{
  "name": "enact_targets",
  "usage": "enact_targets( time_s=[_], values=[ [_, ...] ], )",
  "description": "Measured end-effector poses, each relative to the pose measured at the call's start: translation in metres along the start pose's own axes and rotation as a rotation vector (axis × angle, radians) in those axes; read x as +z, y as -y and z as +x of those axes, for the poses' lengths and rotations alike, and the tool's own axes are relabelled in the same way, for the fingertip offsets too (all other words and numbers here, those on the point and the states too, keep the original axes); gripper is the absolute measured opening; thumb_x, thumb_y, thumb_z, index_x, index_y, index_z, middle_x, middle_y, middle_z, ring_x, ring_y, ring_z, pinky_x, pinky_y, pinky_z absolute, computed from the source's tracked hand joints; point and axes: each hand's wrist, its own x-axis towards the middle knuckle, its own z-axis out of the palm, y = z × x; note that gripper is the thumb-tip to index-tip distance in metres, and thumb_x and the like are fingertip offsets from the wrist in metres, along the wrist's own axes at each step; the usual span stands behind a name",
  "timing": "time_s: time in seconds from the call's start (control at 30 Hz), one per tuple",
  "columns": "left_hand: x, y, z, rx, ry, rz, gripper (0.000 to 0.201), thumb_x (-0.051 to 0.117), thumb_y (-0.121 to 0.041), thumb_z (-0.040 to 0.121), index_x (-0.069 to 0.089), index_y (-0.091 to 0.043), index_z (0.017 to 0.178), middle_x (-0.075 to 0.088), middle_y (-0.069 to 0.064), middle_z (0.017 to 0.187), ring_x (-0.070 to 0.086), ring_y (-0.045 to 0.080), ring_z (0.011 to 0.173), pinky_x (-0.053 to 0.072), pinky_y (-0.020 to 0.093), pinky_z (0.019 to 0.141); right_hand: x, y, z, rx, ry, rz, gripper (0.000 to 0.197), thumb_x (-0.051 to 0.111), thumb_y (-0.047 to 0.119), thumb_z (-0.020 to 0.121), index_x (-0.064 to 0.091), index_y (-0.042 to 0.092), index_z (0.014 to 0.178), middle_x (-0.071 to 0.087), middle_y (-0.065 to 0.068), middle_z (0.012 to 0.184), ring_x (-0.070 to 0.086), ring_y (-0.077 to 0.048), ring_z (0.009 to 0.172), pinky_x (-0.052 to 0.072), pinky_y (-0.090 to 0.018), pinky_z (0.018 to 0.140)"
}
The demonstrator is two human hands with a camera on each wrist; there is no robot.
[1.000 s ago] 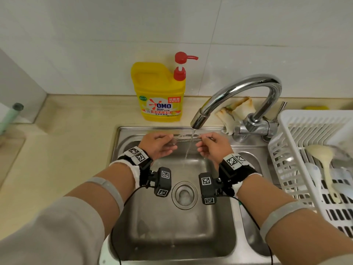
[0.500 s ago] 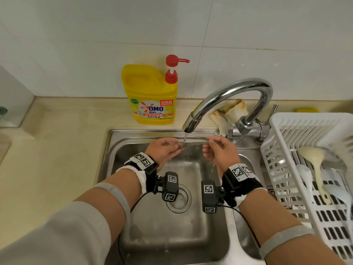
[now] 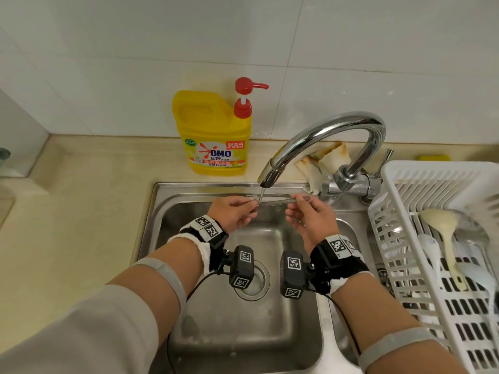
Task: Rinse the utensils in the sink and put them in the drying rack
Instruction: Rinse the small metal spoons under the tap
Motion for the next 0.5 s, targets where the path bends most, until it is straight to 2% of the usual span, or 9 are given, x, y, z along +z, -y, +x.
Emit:
enact_targets(
  time_s=[0.13, 0.23, 0.33, 0.5],
  values=[
    [-0.010, 0.000, -0.001, 0.009, -0.030, -0.012, 0.014, 0.071, -0.007, 0.089, 0.073, -0.002, 0.102, 0.076, 0.015, 0.094, 0.074, 0.016, 0.080, 0.058, 0.018, 0.066, 0.005, -0.004, 0.002, 0.065, 0.015, 0.015, 0.009, 0.063, 0.009, 0.096, 0.069, 0.002, 0.097, 0.067, -0.010, 0.077, 0.063, -0.017, 0.065, 0.056, -0.029, 0.068],
    [-0.021, -0.001, -0.004, 0.004, -0.031, -0.014, 0.013, 0.067, -0.003, 0.092, 0.071, -0.001, 0.103, 0.075, 0.016, 0.098, 0.075, 0.020, 0.085, 0.060, 0.021, 0.073, 0.011, -0.009, 0.004, 0.103, 0.052, -0.027, 0.002, 0.068, 0.004, 0.091, 0.069, 0.006, 0.089, 0.066, -0.008, 0.074, 0.062, -0.015, 0.063, 0.056, -0.028, 0.068],
    [-0.030, -0.002, -0.009, 0.008, -0.013, -0.021, 0.014, 0.061, 0.000, 0.094, 0.070, 0.001, 0.105, 0.074, 0.017, 0.099, 0.074, 0.024, 0.091, 0.061, 0.026, 0.081, 0.019, -0.016, 0.005, 0.125, 0.071, -0.057, 0.007, 0.073, 0.001, 0.086, 0.069, 0.007, 0.086, 0.064, -0.005, 0.069, 0.061, -0.013, 0.059, 0.055, -0.026, 0.062],
    [-0.041, -0.003, -0.017, 0.022, -0.004, -0.035, 0.019, 0.056, 0.007, 0.095, 0.068, 0.004, 0.109, 0.073, 0.019, 0.098, 0.074, 0.025, 0.090, 0.061, 0.025, 0.078, 0.036, -0.027, 0.008, 0.164, 0.092, -0.076, 0.016, 0.078, 0.001, 0.082, 0.065, 0.007, 0.090, 0.065, -0.006, 0.067, 0.060, -0.014, 0.058, 0.052, -0.029, 0.060]
  ],
)
